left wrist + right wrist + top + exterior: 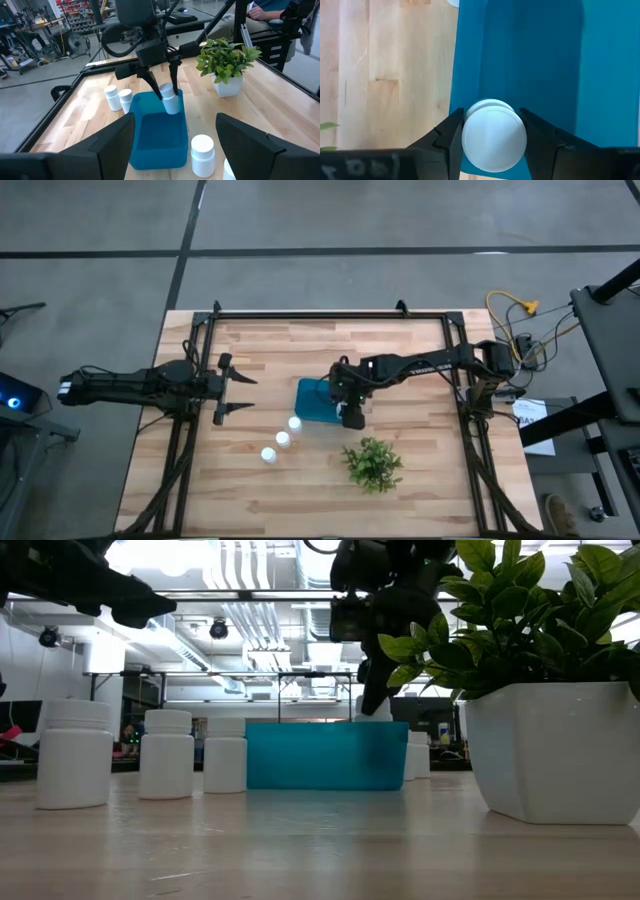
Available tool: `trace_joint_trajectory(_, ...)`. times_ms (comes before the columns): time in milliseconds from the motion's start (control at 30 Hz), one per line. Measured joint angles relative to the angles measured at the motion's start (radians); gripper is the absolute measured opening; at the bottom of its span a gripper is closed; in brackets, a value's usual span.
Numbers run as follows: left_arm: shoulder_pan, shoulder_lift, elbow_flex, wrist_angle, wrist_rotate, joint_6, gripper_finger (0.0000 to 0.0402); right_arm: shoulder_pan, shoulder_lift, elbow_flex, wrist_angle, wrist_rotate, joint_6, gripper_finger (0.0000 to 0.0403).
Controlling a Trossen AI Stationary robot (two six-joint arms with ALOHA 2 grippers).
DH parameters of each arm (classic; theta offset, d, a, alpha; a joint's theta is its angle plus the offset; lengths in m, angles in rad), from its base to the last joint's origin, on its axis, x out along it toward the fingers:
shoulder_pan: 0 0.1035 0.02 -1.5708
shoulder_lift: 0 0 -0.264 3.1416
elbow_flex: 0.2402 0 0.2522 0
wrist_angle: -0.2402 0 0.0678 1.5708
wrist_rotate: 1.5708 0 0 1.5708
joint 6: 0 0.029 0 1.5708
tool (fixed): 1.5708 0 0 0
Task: Pick and place pill bottles into a basket
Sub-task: Put the white pill bottle in the blue bin
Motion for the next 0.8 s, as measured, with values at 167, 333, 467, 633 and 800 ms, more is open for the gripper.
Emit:
trace_joint_trajectory(167,0.0,0.0,0.0,0.0,0.0,0.0,0.0261,0.0,0.0,-0.006,0.002,0.004,0.0,0.0144)
trace_joint_trajectory(333,0.0,0.0,0.0,0.0,0.0,0.0,0.0261,0.0,0.017,-0.01,0.001,0.008,-0.004,0.0144)
trace_joint_trajectory(467,0.0,0.0,0.0,0.0,0.0,0.0,0.0261,0.0,0.048,-0.008,0.003,0.007,-0.019,0.0144)
trace_joint_trajectory(633,0.0,0.0,0.0,0.0,0.0,0.0,0.0261,0.0,0.055,-0.007,0.005,0.008,-0.025,0.0144)
trace_joint_trajectory(800,0.0,0.0,0.0,0.0,0.0,0.0,0.0261,0.0,0.055,-0.008,0.003,0.005,-0.026,0.0144)
